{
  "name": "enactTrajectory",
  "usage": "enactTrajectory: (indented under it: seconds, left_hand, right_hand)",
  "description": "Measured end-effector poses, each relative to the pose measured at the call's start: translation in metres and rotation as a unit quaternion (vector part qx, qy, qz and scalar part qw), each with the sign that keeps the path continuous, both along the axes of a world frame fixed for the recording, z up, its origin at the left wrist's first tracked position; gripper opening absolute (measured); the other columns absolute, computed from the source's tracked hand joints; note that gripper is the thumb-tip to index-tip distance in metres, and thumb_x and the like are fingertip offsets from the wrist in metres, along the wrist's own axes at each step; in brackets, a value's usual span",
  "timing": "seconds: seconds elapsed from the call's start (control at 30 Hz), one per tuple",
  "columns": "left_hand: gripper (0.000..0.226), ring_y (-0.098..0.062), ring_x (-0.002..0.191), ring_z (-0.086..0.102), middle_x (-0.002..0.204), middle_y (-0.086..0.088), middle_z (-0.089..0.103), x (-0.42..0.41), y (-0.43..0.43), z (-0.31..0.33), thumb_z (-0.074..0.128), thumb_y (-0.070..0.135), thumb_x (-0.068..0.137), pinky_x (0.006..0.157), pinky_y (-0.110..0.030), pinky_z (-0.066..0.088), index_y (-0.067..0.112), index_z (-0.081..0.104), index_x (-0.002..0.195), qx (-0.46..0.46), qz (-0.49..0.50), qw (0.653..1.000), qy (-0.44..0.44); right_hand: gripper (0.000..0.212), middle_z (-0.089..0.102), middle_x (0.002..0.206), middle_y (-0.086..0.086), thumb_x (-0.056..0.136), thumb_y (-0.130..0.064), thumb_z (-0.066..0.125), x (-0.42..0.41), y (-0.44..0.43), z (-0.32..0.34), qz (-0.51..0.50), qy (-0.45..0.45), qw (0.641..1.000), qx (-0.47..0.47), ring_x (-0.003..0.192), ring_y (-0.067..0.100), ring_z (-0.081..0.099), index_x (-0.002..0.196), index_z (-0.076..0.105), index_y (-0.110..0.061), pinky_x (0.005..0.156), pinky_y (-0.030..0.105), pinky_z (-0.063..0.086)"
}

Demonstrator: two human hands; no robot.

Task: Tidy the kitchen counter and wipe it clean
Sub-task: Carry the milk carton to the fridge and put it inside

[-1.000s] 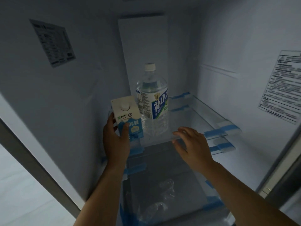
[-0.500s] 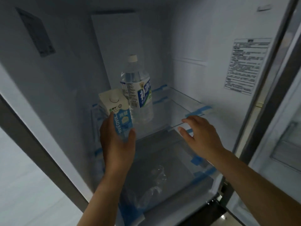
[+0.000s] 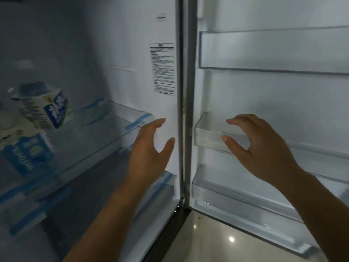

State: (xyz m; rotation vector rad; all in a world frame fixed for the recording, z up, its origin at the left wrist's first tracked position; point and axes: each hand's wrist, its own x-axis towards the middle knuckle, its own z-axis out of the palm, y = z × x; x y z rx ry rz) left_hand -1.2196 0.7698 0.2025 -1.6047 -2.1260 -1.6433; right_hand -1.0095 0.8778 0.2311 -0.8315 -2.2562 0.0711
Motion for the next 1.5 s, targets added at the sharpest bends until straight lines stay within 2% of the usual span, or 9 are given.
enactTrajectory:
  seconds: [0.27,0.43,0.57,0.7,0.83,0.97,1.17,1.3,1.5]
  left_hand:
    - [0.044,-0.012,0.119,0.047,0.123,0.006,0.058,0.098,0.065,-0.006,0.049,0.045,0.083,0.101,-0.021,0.031,0.03,0.054,0.124,-0.067,-0.12,0.965,0.221]
    - [0.043,-0.015,0.124,0.044,0.127,0.0,0.053,0.119,0.066,-0.018,0.057,0.037,0.084,0.105,-0.027,0.035,0.025,0.051,0.125,-0.078,-0.076,0.975,0.195]
    - [0.044,-0.022,0.132,0.039,0.133,-0.003,0.05,0.131,0.062,-0.019,0.06,0.029,0.085,0.11,-0.038,0.034,0.022,0.049,0.127,-0.103,-0.036,0.976,0.19]
    - [0.046,-0.024,0.135,0.035,0.138,-0.007,0.048,0.155,0.052,-0.01,0.056,0.034,0.086,0.11,-0.027,0.021,0.018,0.051,0.128,-0.108,0.006,0.977,0.182]
    - [0.036,-0.019,0.123,0.049,0.126,-0.003,0.058,0.196,0.049,-0.003,0.05,0.033,0.088,0.107,-0.037,0.036,0.019,0.058,0.12,-0.058,-0.033,0.989,0.13]
    - [0.037,-0.023,0.123,0.049,0.122,-0.002,0.06,0.212,0.049,-0.017,0.048,0.046,0.088,0.106,-0.044,0.036,0.024,0.059,0.115,-0.073,-0.029,0.987,0.139]
    - [0.048,-0.019,0.14,0.027,0.145,-0.002,0.041,0.21,0.015,-0.017,0.047,0.044,0.087,0.108,-0.021,0.016,0.025,0.048,0.131,-0.098,-0.027,0.983,0.155]
    - [0.048,-0.024,0.142,0.022,0.152,-0.004,0.032,0.207,-0.003,-0.013,0.049,0.039,0.091,0.113,-0.039,0.021,0.026,0.041,0.137,-0.136,-0.023,0.977,0.16]
    - [0.052,-0.024,0.141,0.024,0.151,-0.01,0.033,0.204,-0.031,-0.005,0.048,0.035,0.093,0.115,-0.036,0.015,0.02,0.036,0.142,-0.176,-0.009,0.97,0.168]
  right_hand:
    - [0.033,0.061,0.104,-0.002,0.084,-0.039,0.058,0.132,0.02,-0.008,-0.087,-0.057,0.993,-0.049,0.09,0.012,0.054,0.111,0.06,-0.019,0.075,0.026,0.04]
    - [0.029,0.058,0.087,-0.006,0.084,-0.035,0.059,0.184,0.029,-0.008,-0.068,-0.081,0.992,-0.07,0.076,0.01,0.051,0.107,0.063,-0.018,0.059,0.014,0.033]
    - [0.034,0.066,0.09,0.003,0.081,-0.029,0.066,0.197,0.028,-0.014,-0.035,-0.082,0.994,-0.06,0.078,0.017,0.058,0.111,0.063,-0.013,0.068,0.025,0.044]
    - [0.044,0.067,0.105,0.012,0.082,-0.033,0.065,0.196,0.018,-0.019,-0.038,-0.108,0.993,-0.017,0.091,0.029,0.064,0.118,0.059,-0.01,0.081,0.04,0.049]
    - [0.053,0.059,0.126,0.007,0.086,-0.042,0.054,0.197,0.0,-0.017,-0.021,-0.125,0.992,-0.028,0.112,0.024,0.057,0.131,0.048,-0.016,0.095,0.037,0.043]
    - [0.05,0.06,0.126,0.004,0.084,-0.043,0.058,0.209,-0.018,-0.013,0.015,-0.076,0.997,-0.021,0.113,0.022,0.057,0.127,0.054,-0.016,0.094,0.031,0.039]
    - [0.038,0.06,0.111,0.003,0.083,-0.031,0.061,0.264,-0.05,-0.003,0.106,0.096,0.989,0.048,0.107,0.011,0.053,0.113,0.059,-0.008,0.094,0.015,0.043]
    - [0.032,0.059,0.111,0.02,0.084,-0.02,0.065,0.307,-0.061,0.007,0.01,0.176,0.978,0.111,0.102,0.021,0.053,0.106,0.059,0.003,0.087,0.023,0.046]
    - [0.064,0.038,0.14,0.013,0.079,-0.035,0.069,0.314,-0.046,0.01,-0.046,0.267,0.962,-0.03,0.122,0.021,0.045,0.132,0.038,-0.016,0.095,0.04,0.048]
